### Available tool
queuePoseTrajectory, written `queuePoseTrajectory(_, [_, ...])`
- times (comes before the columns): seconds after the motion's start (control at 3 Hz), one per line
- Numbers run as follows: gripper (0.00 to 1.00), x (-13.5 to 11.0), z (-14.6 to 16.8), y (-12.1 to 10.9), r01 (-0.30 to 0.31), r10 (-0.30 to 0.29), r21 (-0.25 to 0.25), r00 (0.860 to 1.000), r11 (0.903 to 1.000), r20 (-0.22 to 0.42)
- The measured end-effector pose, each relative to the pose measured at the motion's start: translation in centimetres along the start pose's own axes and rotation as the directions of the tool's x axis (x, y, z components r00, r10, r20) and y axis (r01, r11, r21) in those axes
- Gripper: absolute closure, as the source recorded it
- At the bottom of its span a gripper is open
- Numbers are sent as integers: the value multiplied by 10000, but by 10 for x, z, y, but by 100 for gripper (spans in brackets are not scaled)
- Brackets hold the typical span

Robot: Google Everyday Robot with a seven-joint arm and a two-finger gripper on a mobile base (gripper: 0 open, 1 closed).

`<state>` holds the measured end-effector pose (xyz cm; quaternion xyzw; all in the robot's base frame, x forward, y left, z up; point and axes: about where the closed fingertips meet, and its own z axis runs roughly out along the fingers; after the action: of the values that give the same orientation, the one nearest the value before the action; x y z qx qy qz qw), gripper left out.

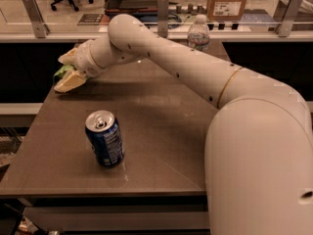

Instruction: Pick green rice chip bag

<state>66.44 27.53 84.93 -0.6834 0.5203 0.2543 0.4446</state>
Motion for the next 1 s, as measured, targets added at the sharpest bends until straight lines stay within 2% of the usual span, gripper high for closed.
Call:
queuePoseTrajectory(0.67, [88,-2,4,2,40,-40,-70,10000,10000,5])
queuePoseTrajectory(1.0, [100,-2,6,4,42,-42,-110,10000,9999,14])
